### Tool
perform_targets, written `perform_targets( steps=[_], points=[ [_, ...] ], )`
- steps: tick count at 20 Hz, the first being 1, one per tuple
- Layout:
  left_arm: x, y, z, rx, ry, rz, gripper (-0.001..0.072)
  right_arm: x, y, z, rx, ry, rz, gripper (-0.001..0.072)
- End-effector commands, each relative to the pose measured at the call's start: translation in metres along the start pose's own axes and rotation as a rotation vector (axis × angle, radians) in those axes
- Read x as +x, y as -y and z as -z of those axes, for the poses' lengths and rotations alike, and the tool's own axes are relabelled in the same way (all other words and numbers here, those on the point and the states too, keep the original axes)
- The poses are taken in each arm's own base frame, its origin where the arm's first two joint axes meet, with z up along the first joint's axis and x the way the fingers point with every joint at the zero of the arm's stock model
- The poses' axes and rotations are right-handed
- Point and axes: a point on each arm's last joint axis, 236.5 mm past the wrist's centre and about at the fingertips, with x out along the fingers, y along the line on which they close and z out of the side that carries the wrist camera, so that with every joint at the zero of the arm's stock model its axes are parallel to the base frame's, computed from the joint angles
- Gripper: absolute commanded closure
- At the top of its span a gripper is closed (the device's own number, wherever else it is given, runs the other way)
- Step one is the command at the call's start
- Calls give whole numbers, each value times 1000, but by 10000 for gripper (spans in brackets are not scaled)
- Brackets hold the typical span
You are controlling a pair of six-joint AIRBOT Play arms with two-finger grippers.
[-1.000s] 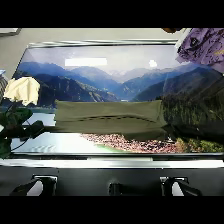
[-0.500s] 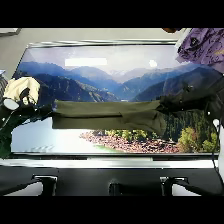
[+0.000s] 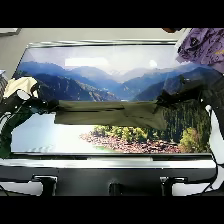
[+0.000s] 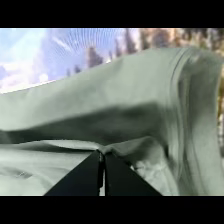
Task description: Fold the clothes and pants, and hang the long-sleeved shirts on hangers.
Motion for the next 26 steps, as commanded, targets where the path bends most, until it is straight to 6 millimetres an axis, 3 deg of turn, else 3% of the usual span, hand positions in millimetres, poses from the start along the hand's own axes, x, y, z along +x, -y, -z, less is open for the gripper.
perform_targets(
  steps=[1,3,4,6,7,8,9,11,13,15,18,22,26],
  points=[
    [16,2,4,8,-33,-3,693,18,11,-5,16,-13,13,683],
    [19,3,6,12,-40,-3,671,23,13,-6,27,-14,9,673],
    [18,4,5,14,-38,-3,570,22,10,-5,31,-17,-1,574],
    [12,7,-2,5,-24,2,272,12,-1,-3,25,-47,-30,340],
    [5,11,-8,8,-17,7,189,1,-7,-5,9,-60,-40,335],
    [-6,14,-15,8,-6,11,154,-16,-10,-10,-16,-60,-50,333],
    [-19,16,-22,21,4,10,154,-34,-9,-16,-39,-54,-55,332],
    [-47,18,-35,67,42,-18,154,-67,16,-21,-37,-51,-61,293],
    [-70,21,-45,100,91,-37,153,-83,44,-23,36,-42,-85,291],
    [-86,24,-47,107,114,-44,153,-84,67,-18,66,-48,-92,284],
    [-99,28,-46,96,129,-46,153,-60,80,1,114,-106,-179,193],
    [-100,28,-44,95,126,-47,153,-17,79,28,159,-208,-277,170],
    [-100,28,-44,77,126,-46,154,14,73,33,137,-236,-279,167]
  ],
)
